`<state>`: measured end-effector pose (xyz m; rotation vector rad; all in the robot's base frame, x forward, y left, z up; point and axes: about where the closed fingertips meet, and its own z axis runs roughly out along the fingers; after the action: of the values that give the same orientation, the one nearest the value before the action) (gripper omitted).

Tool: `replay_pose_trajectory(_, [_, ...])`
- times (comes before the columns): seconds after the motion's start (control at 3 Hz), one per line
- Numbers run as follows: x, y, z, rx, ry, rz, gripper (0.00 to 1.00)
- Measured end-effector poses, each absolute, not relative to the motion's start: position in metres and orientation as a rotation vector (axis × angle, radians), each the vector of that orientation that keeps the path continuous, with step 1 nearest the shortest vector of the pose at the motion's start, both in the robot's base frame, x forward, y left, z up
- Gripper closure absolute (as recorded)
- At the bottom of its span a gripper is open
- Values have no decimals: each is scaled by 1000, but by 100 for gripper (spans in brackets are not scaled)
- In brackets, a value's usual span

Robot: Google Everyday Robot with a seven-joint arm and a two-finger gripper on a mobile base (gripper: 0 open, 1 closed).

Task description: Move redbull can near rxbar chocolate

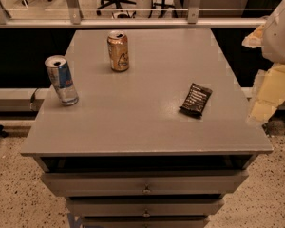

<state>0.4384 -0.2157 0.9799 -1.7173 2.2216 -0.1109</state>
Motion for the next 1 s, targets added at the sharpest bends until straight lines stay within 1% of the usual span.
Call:
replay_pose_trajectory(0.67, [442, -221, 995, -1712, 2197, -140, 0])
replay_pose_trajectory(1.0, [455, -198, 988, -1734, 2137, -79, 0])
